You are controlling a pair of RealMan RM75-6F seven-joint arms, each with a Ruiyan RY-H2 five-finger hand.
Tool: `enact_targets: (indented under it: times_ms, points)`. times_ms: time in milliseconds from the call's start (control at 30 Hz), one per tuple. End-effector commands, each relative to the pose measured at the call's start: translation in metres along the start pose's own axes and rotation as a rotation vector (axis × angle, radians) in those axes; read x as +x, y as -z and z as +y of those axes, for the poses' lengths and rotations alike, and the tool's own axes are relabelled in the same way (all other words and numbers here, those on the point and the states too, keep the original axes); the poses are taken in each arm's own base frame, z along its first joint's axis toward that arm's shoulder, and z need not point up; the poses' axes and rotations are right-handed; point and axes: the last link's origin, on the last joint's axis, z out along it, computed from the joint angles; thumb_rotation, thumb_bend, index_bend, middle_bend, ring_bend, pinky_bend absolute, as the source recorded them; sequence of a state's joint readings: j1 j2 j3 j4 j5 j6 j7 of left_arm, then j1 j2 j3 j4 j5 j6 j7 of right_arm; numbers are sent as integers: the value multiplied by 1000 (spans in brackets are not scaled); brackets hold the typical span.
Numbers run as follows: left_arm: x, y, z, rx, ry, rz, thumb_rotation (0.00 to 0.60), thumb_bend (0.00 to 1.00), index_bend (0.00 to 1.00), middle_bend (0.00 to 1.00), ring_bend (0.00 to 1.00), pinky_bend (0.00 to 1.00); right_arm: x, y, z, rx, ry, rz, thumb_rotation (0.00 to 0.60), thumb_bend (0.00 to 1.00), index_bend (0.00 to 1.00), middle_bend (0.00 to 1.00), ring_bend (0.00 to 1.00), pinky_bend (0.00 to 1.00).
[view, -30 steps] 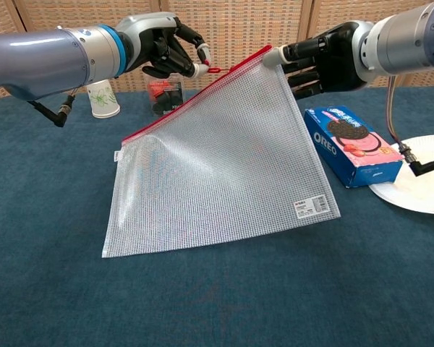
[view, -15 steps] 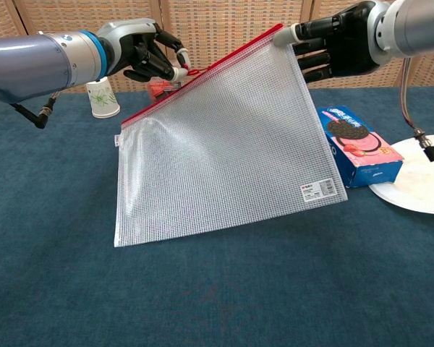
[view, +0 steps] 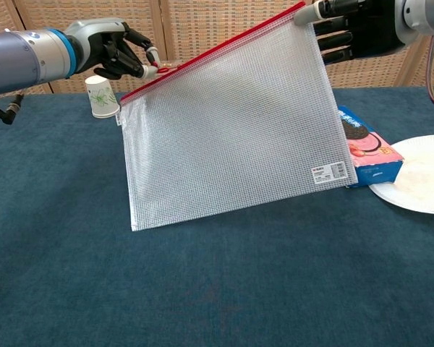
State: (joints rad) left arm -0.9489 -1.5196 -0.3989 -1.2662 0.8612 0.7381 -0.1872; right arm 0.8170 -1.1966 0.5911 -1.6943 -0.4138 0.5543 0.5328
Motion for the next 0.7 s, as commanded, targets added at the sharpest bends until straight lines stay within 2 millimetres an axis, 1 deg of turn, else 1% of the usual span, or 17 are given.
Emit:
enact_targets:
  times_ms: [33,200,333,400,500,700]
  points:
    - [7,2,-7,14,-3,12,600,873,860,1000,986,1000,5,1,-2,3,-1,9,600,786,773,909,955,863]
    - [23,5,-20,41,-16,34,600,878,860,1000,985,1000,13,5,-5,6,2,21,600,786,773,909,955,863]
    - [33,6,-26,54,-34,43,600,878,860,1000,986,1000,18,7,-6,9,9,33,600,786,773,909,955,864]
    - [39,7,-29,66,-57,43,600,878,861,1000,986,1000,23,8,-7,10,6,44,600,786,773,909,955,863]
    - [52,7,-34,87,-88,62,600,878,862,1000,986,1000,36,10,-7,10,14,77,600,785,773,909,955,863]
    - [60,6,-36,109,-95,67,600,878,862,1000,986,1000,44,11,-6,6,16,91,600,786,773,909,954,863]
